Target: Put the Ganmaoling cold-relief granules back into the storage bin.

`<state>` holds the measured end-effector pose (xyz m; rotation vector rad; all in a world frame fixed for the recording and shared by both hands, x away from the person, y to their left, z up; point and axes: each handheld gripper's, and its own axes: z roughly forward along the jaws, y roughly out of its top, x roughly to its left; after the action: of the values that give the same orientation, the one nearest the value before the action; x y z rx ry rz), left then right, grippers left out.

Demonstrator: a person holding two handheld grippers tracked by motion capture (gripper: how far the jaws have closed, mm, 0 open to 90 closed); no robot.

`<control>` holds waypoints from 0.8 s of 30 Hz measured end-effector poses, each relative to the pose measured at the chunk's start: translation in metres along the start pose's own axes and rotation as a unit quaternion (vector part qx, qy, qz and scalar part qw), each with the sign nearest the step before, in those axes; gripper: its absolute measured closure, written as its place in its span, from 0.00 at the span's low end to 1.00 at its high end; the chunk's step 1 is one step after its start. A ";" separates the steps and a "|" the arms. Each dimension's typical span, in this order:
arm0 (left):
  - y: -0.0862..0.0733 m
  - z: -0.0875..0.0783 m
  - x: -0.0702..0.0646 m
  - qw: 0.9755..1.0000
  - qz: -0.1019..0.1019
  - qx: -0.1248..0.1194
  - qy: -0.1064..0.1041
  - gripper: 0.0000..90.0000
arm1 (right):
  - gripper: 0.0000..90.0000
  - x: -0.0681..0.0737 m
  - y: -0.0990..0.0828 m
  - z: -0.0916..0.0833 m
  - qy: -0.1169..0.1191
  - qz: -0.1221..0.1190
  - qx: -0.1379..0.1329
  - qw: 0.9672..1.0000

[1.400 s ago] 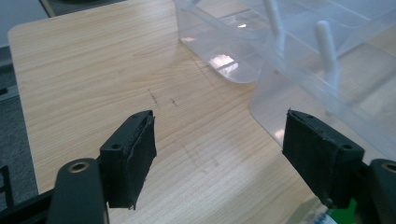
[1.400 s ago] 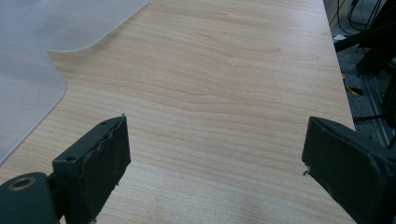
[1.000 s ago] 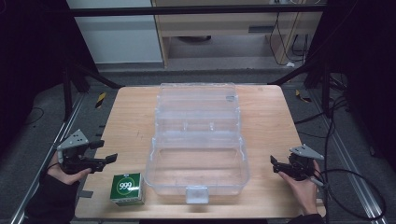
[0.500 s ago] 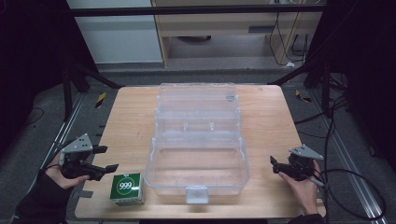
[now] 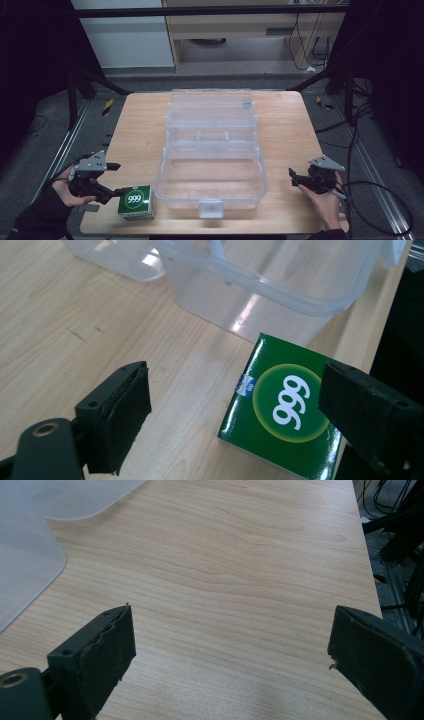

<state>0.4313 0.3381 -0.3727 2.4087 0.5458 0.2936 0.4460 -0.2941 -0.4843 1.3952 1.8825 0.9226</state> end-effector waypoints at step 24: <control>0.010 0.018 -0.015 0.993 0.063 0.085 -0.043 0.08 | 0.05 0.001 -0.001 0.002 0.005 -0.005 0.009 1.000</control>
<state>0.4266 0.3149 -0.3812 2.6135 0.3933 0.2032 0.4468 -0.2930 -0.4865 1.3939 1.9081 0.9102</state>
